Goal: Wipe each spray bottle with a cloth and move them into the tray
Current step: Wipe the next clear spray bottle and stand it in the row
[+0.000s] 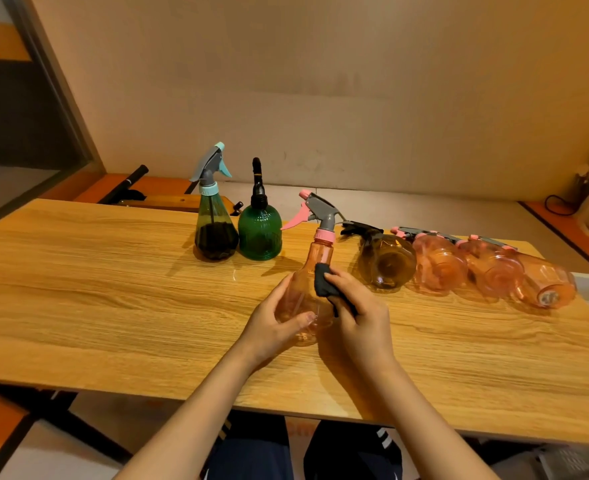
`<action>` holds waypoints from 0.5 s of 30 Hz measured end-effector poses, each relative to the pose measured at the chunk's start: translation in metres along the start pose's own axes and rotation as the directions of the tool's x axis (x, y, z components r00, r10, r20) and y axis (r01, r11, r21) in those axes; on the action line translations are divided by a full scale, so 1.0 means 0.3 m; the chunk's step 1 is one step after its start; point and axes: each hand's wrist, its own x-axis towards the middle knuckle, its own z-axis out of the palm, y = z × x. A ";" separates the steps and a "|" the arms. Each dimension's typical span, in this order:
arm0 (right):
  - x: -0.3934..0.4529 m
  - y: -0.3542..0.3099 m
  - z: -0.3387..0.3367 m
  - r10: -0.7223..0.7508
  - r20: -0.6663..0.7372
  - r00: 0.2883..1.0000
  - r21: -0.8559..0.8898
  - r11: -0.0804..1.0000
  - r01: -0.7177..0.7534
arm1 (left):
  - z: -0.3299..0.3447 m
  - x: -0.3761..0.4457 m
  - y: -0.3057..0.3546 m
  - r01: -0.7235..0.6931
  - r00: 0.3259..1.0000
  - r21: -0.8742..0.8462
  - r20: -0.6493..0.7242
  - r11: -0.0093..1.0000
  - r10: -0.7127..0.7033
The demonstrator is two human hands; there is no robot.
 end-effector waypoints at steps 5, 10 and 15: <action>-0.071 0.014 0.003 -0.021 0.046 0.999 -0.022 1.000 0.022 | -0.002 0.012 -0.005 0.006 1.000 -0.026 -0.016 1.000 -0.006; -0.135 0.025 0.001 -0.020 0.040 0.999 0.004 1.000 0.020 | 0.002 0.021 -0.008 0.006 1.000 -0.076 -0.013 0.997 -0.007; -0.141 0.024 0.005 -0.084 0.063 0.994 0.015 0.996 0.084 | -0.002 0.028 -0.010 0.023 0.999 -0.107 -0.030 0.994 -0.026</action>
